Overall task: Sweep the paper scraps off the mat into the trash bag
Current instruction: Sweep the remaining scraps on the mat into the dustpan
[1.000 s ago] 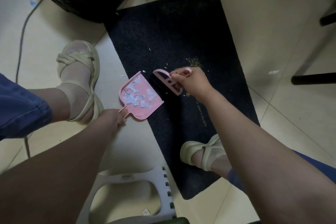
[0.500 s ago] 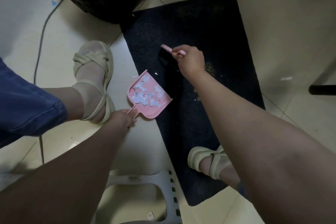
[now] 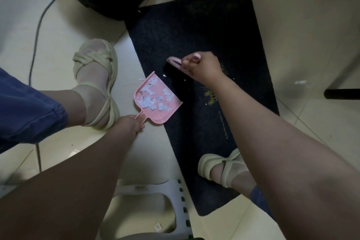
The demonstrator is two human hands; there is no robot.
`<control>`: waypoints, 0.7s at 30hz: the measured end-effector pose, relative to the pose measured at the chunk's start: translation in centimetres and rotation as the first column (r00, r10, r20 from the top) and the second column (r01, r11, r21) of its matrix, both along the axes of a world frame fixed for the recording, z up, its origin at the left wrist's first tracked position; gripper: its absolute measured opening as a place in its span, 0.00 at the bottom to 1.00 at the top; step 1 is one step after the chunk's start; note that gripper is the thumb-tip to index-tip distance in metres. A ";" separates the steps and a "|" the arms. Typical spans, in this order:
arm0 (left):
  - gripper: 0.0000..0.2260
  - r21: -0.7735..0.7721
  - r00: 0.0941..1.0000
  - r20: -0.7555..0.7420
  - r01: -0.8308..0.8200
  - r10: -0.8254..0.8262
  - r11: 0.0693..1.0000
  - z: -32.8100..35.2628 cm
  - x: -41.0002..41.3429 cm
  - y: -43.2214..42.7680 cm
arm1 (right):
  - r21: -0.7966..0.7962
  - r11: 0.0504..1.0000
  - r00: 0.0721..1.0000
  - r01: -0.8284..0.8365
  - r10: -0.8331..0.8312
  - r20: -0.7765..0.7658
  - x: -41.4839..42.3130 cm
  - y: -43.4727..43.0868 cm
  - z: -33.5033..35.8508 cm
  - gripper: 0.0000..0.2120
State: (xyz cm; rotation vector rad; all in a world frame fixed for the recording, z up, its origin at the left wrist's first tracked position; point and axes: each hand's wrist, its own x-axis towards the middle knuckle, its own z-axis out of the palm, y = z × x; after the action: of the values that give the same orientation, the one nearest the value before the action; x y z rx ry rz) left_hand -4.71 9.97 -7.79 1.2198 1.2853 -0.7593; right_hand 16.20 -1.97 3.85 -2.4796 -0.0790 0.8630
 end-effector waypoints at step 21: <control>0.18 0.026 0.999 0.029 0.018 -0.019 1.000 1.5 0.0 0.2 | -0.018 0.998 0.997 0.068 -0.068 -0.025 -0.4 -2.1 2.1 0.04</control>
State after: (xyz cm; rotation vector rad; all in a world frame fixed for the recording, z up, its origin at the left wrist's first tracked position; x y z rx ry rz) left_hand -4.74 10.16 -6.30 1.2601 1.2649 -0.7379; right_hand 15.79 -4.05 5.95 -2.4716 0.0214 0.8694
